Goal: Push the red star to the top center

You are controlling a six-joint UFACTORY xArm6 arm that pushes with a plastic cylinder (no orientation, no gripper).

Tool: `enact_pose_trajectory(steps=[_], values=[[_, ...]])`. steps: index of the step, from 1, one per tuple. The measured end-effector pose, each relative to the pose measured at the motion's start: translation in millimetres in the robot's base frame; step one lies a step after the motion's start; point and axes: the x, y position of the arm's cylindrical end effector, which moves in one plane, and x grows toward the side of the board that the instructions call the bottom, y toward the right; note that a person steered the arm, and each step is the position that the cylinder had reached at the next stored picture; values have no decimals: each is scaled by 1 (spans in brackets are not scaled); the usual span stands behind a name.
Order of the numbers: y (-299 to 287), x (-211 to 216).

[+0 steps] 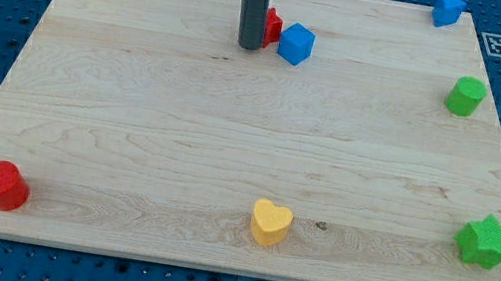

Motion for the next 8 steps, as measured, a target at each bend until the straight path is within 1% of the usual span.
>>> enact_pose_trajectory(steps=[1,2,3,4,5,6,8], values=[[0,-14],[0,-19],[0,-12],[9,14],[10,11],[9,-9],[10,-11]])
